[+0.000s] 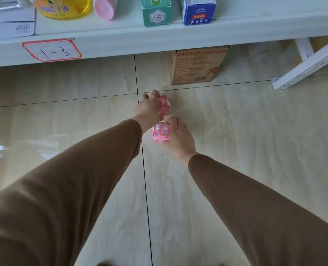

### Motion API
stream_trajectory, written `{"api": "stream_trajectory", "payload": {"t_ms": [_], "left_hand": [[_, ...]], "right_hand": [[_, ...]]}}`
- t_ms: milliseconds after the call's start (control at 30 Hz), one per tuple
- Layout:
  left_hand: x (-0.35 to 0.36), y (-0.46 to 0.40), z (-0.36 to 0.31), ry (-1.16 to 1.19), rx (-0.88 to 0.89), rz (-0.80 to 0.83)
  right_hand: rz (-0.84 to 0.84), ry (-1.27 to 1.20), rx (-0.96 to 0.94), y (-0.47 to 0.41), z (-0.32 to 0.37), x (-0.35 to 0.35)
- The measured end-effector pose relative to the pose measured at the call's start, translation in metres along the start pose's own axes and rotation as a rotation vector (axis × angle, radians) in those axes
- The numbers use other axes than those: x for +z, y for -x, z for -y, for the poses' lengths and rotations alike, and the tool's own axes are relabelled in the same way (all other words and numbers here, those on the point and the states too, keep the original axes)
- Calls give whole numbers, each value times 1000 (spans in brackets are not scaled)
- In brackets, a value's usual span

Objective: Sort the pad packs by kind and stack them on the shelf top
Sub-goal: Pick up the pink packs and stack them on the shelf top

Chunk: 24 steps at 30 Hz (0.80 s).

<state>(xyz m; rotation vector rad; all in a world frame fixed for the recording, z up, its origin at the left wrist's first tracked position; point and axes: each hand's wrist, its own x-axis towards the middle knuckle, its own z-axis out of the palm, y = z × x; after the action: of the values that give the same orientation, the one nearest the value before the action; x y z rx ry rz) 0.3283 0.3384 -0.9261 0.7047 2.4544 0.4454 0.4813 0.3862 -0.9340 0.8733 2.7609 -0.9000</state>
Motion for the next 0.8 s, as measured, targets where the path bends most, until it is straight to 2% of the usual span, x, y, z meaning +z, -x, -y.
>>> {"api": "stream_trajectory", "payload": {"t_ms": [200, 367, 467, 633, 800], "left_hand": [[-12, 63, 16, 23, 23, -37], [-84, 167, -3, 105, -5, -6], [-162, 233, -34, 164, 16, 22], [-331, 330, -99, 229, 116, -13], [-493, 400, -168, 310, 189, -55]], "right_hand": [[79, -155, 131, 57, -26, -46], [70, -357, 194, 127, 18, -136], [61, -415, 180, 164, 71, -211], [71, -445, 104, 209, 186, -362], [-3, -553, 32, 238, 290, -509]]}}
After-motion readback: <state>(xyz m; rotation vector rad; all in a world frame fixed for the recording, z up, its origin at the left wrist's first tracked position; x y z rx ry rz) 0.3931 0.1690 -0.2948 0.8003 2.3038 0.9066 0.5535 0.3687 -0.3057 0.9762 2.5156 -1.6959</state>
